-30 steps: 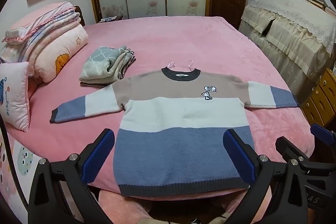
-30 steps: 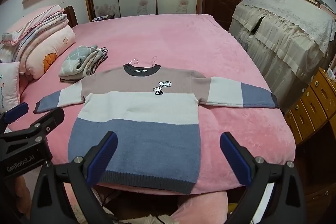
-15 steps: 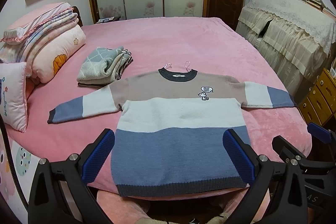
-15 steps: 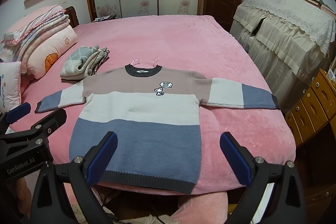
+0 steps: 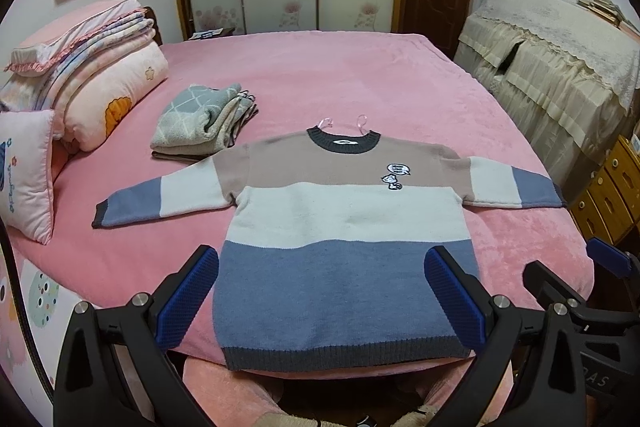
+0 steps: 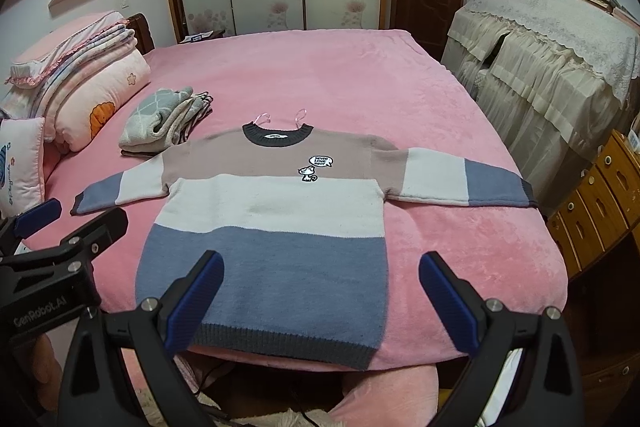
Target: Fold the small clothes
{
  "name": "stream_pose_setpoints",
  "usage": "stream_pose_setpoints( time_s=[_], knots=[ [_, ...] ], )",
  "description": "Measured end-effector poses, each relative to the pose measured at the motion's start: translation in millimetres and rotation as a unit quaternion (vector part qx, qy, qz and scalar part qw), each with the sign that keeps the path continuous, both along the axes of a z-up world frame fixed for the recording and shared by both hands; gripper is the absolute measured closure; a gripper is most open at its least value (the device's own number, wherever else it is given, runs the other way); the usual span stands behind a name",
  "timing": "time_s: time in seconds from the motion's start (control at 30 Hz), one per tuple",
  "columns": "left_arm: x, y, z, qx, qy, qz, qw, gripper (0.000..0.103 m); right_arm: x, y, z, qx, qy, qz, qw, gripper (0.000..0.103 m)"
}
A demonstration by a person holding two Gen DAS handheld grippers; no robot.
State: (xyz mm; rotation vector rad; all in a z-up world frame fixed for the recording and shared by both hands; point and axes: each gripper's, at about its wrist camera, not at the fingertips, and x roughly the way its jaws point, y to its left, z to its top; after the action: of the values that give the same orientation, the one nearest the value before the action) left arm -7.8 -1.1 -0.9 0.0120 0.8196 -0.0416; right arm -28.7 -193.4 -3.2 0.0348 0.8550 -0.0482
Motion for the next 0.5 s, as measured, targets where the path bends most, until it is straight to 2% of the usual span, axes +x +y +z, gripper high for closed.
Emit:
stream_pose_setpoints(
  time_s=[0.2, 0.5],
  knots=[
    [1.9, 5.9, -5.1, -0.009, 0.008, 0.013, 0.9998, 0.001, -1.5, 5.7, 2.4, 0.002, -0.002, 0.001, 1.000, 0.004],
    [0.1, 9.0, -5.6, -0.003, -0.001, 0.025, 0.9997, 0.001, -4.7, -1.0, 1.9, 0.004, -0.003, 0.000, 1.000, 0.004]
  ],
)
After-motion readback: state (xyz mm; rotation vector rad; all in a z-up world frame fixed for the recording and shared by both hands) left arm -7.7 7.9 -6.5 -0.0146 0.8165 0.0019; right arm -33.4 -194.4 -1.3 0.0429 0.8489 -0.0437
